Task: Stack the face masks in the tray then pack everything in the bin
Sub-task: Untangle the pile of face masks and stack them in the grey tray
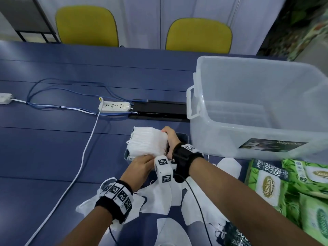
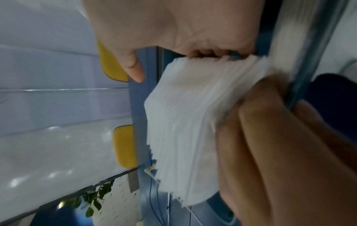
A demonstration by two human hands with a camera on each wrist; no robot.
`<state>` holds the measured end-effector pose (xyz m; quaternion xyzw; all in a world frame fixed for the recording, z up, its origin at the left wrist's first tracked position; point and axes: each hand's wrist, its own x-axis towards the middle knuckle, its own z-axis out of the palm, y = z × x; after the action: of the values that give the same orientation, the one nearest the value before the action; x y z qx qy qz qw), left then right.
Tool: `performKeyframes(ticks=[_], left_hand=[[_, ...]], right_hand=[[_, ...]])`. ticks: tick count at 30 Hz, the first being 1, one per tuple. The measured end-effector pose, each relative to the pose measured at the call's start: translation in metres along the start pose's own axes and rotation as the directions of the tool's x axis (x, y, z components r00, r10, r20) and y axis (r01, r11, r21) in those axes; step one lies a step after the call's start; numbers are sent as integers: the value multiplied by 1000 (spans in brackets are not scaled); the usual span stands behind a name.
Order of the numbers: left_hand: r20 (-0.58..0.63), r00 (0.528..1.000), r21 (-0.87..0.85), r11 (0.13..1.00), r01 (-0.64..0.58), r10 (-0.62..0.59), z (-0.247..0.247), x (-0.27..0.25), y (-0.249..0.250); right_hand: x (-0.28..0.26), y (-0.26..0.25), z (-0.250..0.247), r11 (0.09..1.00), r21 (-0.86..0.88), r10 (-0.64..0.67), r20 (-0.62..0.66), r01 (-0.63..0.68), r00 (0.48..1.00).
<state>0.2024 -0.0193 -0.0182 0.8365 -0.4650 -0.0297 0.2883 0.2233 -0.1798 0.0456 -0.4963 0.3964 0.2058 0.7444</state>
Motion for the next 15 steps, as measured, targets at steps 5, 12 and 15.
performKeyframes(ticks=[5, 12, 15], left_hand=[[-90, 996, 44, 999, -14, 18, 5, -3, -2], [-114, 993, -16, 999, -42, 39, -9, -4, 7], [-403, 909, 2, 993, 121, -110, -26, -12, 1]], right_hand=[[10, 6, 5, 995, 96, -31, 32, 28, 999], [27, 2, -4, 999, 30, -32, -67, 34, 997], [17, 3, -4, 997, 65, -24, -107, 31, 994]])
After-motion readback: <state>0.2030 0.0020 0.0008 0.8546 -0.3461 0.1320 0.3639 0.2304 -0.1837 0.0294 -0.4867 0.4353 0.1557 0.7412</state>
